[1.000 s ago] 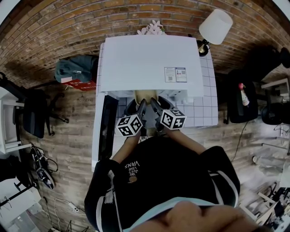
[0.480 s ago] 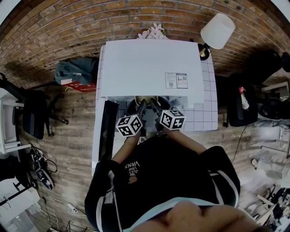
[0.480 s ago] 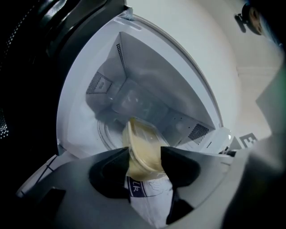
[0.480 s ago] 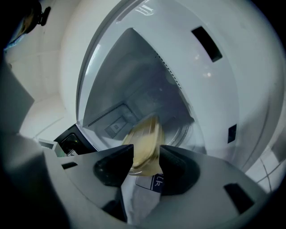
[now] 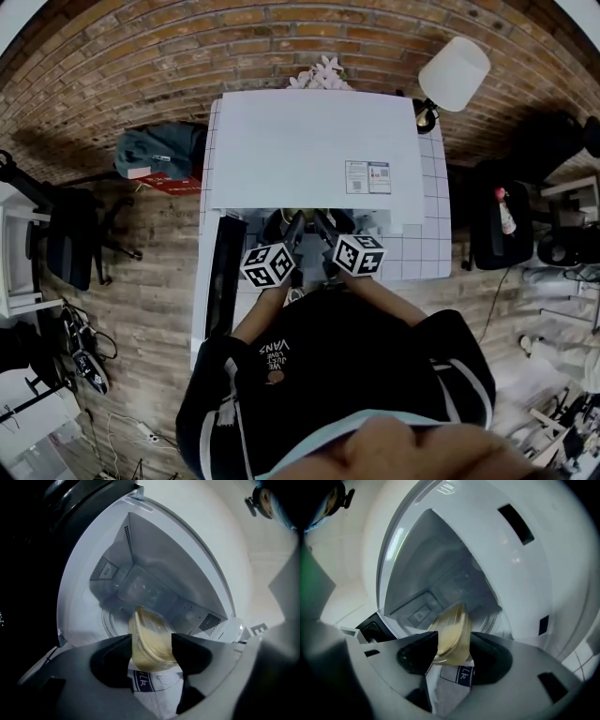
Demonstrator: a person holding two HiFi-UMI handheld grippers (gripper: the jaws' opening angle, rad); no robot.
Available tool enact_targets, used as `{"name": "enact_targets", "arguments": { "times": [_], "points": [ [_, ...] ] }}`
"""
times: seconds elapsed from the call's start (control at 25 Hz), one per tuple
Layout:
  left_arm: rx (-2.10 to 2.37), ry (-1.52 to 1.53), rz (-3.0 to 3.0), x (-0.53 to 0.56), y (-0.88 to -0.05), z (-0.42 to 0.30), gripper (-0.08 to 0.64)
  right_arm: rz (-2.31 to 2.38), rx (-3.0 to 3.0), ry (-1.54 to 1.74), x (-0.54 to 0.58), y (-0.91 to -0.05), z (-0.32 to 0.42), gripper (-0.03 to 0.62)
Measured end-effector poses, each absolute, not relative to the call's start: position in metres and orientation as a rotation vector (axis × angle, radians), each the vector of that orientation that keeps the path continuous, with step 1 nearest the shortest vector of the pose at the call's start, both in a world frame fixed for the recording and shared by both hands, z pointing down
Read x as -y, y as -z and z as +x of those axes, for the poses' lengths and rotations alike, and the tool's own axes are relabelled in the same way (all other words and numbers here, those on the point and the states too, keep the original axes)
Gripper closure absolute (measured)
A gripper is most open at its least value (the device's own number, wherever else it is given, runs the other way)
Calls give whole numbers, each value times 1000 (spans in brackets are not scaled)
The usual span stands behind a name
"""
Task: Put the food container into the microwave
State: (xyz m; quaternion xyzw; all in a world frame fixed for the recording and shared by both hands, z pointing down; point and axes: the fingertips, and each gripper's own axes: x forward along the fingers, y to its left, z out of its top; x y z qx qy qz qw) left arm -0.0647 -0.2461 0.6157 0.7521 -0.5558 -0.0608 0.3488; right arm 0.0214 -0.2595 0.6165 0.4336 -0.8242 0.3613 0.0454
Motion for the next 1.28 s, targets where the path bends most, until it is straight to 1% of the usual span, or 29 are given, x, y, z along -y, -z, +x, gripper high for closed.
{"name": "enact_targets", "arguments": {
  "times": [0.6, 0.96, 1.04, 1.16, 1.28],
  "points": [
    [1461, 155, 1994, 225, -607, -73, 301, 1434, 2536, -1075, 243, -606, 34, 402],
    [1410, 81, 2053, 203, -610, -61, 302, 1448, 2500, -1041, 220, -610, 38, 403],
    [1403, 72, 2065, 199, -610, -59, 324, 1437, 2497, -1032, 217, -611, 37, 420],
    [1405, 28, 2090, 195, -612, -58, 402, 1414, 2499, -1012, 214, -612, 34, 463],
    [1403, -2, 2111, 193, -612, -56, 461, 1389, 2506, -986, 212, -613, 31, 518]
  ]
}}
